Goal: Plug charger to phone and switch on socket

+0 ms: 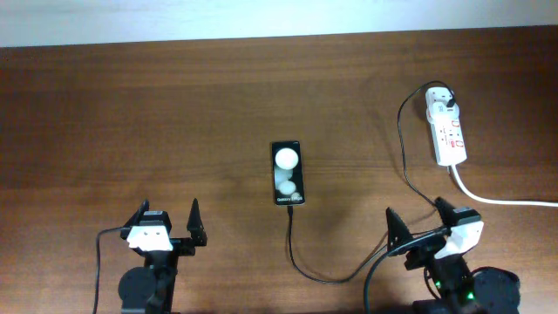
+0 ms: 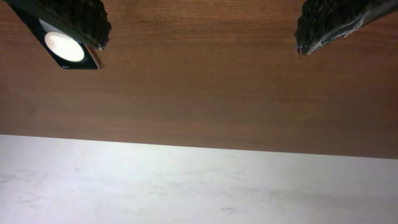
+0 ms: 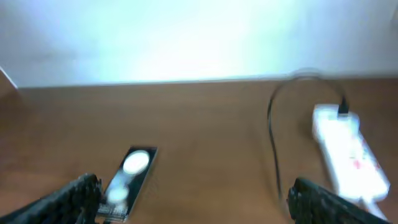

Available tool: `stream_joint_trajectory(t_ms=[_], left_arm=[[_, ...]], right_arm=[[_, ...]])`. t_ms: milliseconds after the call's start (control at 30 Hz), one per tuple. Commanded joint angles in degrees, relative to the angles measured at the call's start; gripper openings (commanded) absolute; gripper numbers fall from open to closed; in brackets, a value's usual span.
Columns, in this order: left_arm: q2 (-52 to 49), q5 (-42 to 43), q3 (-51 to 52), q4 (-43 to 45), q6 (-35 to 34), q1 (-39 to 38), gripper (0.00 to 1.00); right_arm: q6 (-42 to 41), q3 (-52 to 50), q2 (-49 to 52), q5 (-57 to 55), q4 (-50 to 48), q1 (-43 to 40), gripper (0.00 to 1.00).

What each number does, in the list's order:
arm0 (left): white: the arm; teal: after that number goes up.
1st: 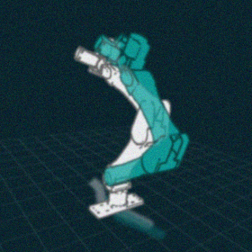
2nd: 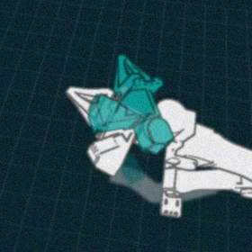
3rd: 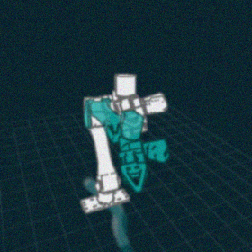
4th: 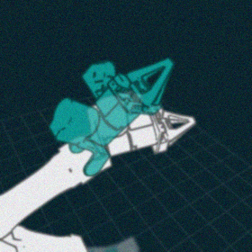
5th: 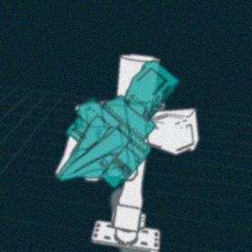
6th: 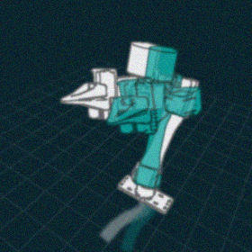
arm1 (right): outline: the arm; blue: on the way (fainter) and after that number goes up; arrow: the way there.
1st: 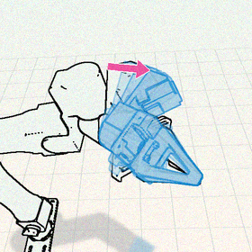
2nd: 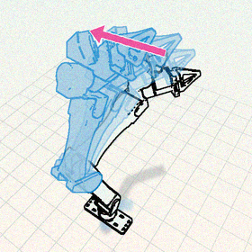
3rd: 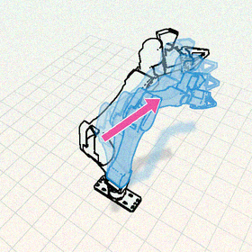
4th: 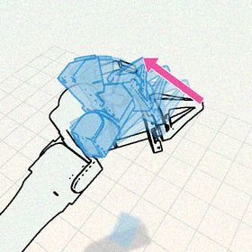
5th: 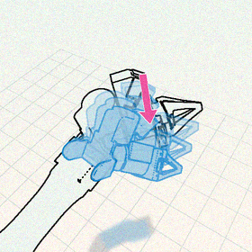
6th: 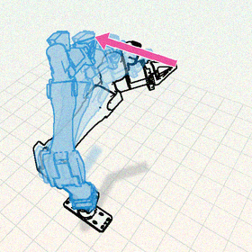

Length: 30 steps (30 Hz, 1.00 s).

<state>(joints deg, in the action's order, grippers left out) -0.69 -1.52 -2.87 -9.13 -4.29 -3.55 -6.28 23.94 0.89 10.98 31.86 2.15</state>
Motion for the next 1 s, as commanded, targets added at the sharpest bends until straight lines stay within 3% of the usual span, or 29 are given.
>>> stream_joint_trajectory(t_ms=[0, 233, 633, 967], left_arm=[[0.17, 0.26, 0.39, 0.31, -0.57, 0.35, 0.99], [0.17, 0.26, 0.39, 0.31, -0.57, 0.35, 0.99], [0.17, 0.24, 0.39, 0.31, -0.57, 0.35, 0.99], [0.17, 0.24, 0.39, 0.31, -0.57, 0.35, 0.99]], right_arm=[[5.46, -0.46, -0.68, -0.90, -3.41, 0.50, 0.99], [5.64, -1.55, -0.68, -0.94, -7.76, 0.46, 0.99], [5.64, -12.50, -0.68, -0.98, -22.10, 0.46, 0.99], [5.66, -20.17, -0.70, -1.22, -25.86, 0.46, 0.99]])
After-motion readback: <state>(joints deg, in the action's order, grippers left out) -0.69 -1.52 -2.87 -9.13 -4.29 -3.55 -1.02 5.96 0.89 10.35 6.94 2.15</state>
